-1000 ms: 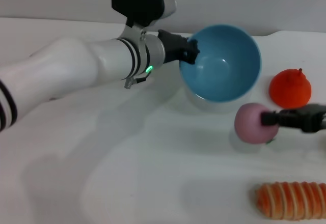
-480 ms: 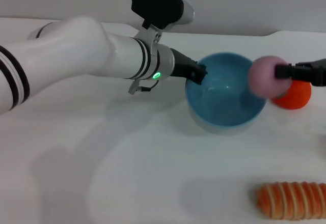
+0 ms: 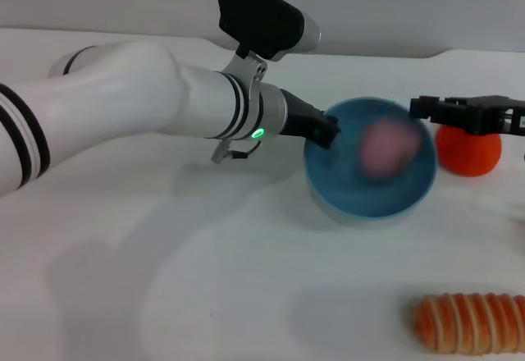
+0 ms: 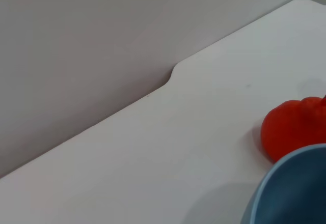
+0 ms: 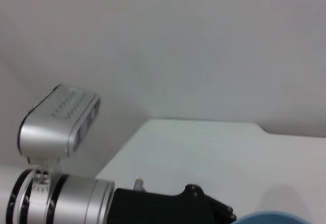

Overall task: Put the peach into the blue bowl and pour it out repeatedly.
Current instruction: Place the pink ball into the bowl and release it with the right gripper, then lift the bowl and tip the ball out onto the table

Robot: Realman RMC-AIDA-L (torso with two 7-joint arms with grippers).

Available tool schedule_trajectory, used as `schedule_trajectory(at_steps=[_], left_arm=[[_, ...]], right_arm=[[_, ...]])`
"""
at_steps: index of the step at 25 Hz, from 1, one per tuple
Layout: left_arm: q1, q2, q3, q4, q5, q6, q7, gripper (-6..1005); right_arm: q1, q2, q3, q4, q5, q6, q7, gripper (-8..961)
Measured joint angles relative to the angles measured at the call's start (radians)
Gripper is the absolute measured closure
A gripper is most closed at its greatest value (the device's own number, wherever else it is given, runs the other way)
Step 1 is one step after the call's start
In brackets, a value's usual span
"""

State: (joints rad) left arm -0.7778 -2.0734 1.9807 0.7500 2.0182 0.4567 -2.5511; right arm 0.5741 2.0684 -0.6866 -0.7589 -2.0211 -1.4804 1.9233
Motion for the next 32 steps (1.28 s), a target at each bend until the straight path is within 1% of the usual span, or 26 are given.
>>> schedule_trajectory(at_steps=[6,7,8,9,11,13,17,18,19,20,23,27,28,32], left_arm=[[0.016,0.000,0.001,0.013,0.000,-0.008,-0.006,1000],[0.022,0.001,0.002,0.014,0.000,-0.014,-0.006,1000],[0.023,0.001,0.002,0.014,0.000,-0.017,-0.006,1000],[0.026,0.001,0.002,0.014,0.000,-0.020,-0.006,1000],[0.029,0.002,0.003,0.014,0.004,-0.029,-0.002,1000],[0.029,0.004,0.009,0.015,0.008,-0.045,0.006,1000],[0.023,0.008,0.008,0.043,0.039,-0.073,0.048,1000],[0.021,0.008,0.008,0.058,0.059,-0.087,0.063,1001],[0.020,0.007,0.011,0.080,0.092,-0.111,0.081,1001],[0.019,0.005,0.014,0.098,0.117,-0.129,0.093,1001],[0.013,0.001,0.048,0.149,0.214,-0.188,0.120,1001],[0.003,-0.002,0.129,0.201,0.335,-0.262,0.170,1001],[0.003,-0.003,0.151,0.210,0.370,-0.283,0.188,1000],[0.010,-0.005,0.239,0.232,0.481,-0.367,0.250,1000]], right_arm=[[-0.013,-0.001,0.005,0.019,0.024,0.013,-0.048,788],[-0.018,-0.001,0.006,0.019,0.035,0.013,-0.055,742],[-0.042,-0.001,0.013,0.020,0.075,0.028,-0.082,696],[-0.042,-0.001,0.013,0.020,0.075,0.028,-0.082,650],[-0.084,-0.002,0.033,0.018,0.126,0.070,-0.138,558],[-0.147,-0.002,0.066,0.019,0.182,0.136,-0.218,526],[-0.254,0.000,0.141,0.047,0.267,0.160,-0.347,500],[-0.306,0.000,0.184,0.091,0.331,0.154,-0.439,496],[-0.330,0.000,0.206,0.122,0.364,0.153,-0.495,493],[-0.330,0.000,0.206,0.122,0.364,0.153,-0.495,490],[-0.380,-0.001,0.263,0.217,0.417,0.153,-0.617,479],[-0.415,-0.009,0.320,0.313,0.420,0.160,-0.643,466],[-0.428,-0.006,0.348,0.335,0.421,0.162,-0.658,462],[-0.441,0.000,0.387,0.365,0.429,0.162,-0.695,449]])
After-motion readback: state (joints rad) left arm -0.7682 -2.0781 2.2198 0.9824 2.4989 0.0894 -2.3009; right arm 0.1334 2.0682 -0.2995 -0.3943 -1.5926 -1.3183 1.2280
